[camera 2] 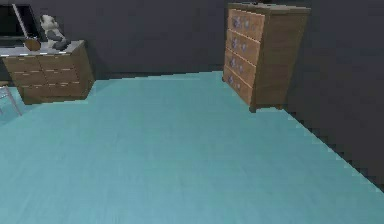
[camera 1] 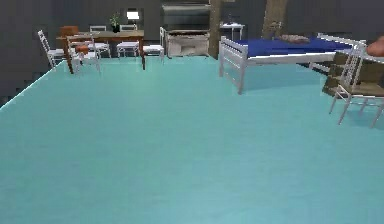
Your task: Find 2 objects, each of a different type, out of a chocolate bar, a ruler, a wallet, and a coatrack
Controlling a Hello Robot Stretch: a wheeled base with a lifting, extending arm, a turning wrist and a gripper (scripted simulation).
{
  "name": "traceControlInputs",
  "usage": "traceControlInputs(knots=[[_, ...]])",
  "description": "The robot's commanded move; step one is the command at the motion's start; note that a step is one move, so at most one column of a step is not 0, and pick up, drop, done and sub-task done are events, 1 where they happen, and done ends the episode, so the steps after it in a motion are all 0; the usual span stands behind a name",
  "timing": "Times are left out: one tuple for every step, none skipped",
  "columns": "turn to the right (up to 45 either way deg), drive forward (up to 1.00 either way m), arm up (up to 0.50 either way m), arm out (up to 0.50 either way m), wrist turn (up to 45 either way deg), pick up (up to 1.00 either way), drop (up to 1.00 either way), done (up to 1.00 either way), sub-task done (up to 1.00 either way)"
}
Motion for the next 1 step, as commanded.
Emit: traceControlInputs(knots=[[0.0,1.00,0.00,0.00,0.0,0.00,0.00,0.00,0.00]])
